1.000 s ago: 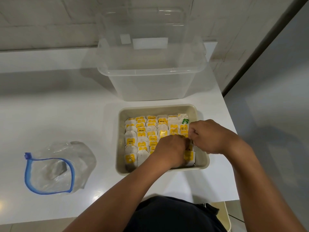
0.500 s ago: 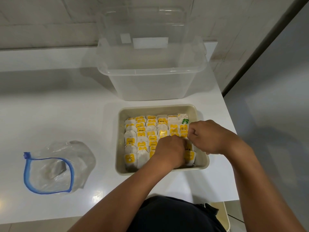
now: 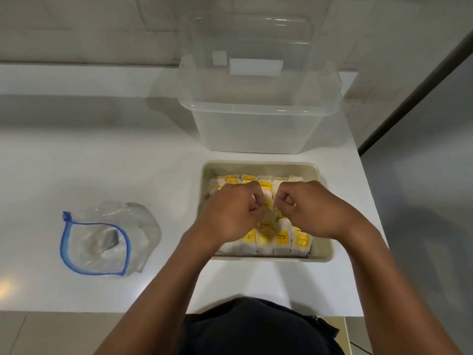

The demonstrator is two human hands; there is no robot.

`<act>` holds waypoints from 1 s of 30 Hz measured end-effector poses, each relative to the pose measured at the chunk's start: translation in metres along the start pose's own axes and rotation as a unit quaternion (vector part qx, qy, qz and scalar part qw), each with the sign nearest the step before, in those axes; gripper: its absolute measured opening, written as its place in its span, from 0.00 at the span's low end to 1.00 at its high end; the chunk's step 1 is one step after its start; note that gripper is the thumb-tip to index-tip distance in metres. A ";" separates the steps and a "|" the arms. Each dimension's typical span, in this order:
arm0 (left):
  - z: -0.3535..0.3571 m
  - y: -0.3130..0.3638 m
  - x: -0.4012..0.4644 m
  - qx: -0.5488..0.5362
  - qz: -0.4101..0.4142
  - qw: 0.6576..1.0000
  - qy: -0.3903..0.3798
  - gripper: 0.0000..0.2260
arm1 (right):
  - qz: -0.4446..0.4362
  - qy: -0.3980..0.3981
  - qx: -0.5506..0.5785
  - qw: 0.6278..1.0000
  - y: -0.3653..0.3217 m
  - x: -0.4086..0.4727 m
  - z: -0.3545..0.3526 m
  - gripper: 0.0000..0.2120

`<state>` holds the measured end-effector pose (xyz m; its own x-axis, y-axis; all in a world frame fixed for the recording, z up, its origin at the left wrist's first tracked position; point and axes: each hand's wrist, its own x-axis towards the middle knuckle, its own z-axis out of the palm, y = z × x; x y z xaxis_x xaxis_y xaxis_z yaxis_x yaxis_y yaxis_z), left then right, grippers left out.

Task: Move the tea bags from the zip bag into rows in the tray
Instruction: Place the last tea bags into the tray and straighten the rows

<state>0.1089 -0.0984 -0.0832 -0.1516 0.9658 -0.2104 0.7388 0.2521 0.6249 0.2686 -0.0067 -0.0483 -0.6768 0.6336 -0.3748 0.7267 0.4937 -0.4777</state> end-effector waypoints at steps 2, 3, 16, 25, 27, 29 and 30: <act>-0.017 -0.011 -0.016 -0.028 0.001 0.999 0.035 0.02 | -0.024 0.006 0.009 1.000 -0.017 0.006 0.008 0.08; -0.025 -0.016 -0.025 -0.037 -0.003 0.998 0.048 0.02 | -0.036 0.009 0.010 0.999 -0.026 0.008 0.013 0.07; -0.089 -0.115 -0.162 -0.078 -0.145 0.972 0.165 0.03 | -0.179 -0.031 0.084 0.980 -0.174 0.024 0.088 0.05; -0.101 -0.181 -0.210 -0.076 -0.213 0.953 0.200 0.02 | -0.181 -0.074 0.031 0.980 -0.243 0.032 0.146 0.11; -0.098 -0.196 -0.212 -0.049 -0.226 0.947 0.222 0.03 | -0.171 -0.051 -0.017 0.984 -0.255 0.037 0.159 0.13; -0.092 -0.213 -0.211 -0.013 -0.238 0.941 0.239 0.04 | -0.156 -0.031 -0.074 0.985 -0.264 0.045 0.176 0.14; -0.089 -0.220 -0.211 -0.005 -0.241 0.941 0.237 0.05 | -0.147 -0.028 -0.099 0.984 -0.268 0.050 0.185 0.13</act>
<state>-0.0803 -0.3521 -0.1096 -0.7455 0.6567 -0.1135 0.5036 0.6666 0.5496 0.0184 -0.2167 -0.0860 -0.8622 0.4156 -0.2895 0.5041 0.7602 -0.4099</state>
